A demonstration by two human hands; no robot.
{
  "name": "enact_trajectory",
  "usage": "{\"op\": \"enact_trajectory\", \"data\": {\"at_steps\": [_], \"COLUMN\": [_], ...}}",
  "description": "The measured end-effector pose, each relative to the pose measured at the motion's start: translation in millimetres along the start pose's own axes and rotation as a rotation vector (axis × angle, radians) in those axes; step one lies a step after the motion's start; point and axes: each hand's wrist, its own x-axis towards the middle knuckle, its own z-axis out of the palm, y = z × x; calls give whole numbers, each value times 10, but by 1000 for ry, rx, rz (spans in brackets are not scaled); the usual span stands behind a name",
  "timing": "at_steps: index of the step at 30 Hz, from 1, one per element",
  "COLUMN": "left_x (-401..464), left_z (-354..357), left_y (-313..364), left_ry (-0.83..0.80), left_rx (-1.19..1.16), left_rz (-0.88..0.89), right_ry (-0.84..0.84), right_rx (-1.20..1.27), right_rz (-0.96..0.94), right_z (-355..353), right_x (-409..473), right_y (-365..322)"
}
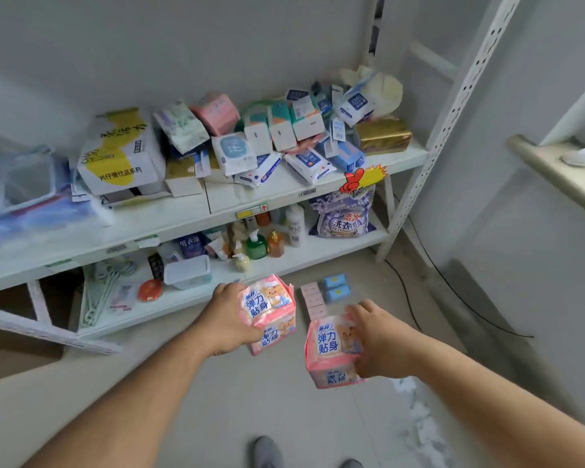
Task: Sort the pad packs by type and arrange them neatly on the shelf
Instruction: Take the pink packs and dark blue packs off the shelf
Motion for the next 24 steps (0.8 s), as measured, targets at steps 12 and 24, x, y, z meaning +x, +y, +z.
{"op": "enact_trajectory", "data": {"at_steps": [12,24], "left_x": [1931,4247], "left_z": [740,2631], "left_y": [-923,-2365], "left_ry": [-140,-126], "left_rx": [153,131], "left_rz": [-22,-41], "right_ry": [-85,-32], "right_rx": [-38,-152], "right_rz": [38,-76], "right_z": [984,2931], "right_x": [1710,4203], "right_y": [308,1585]}}
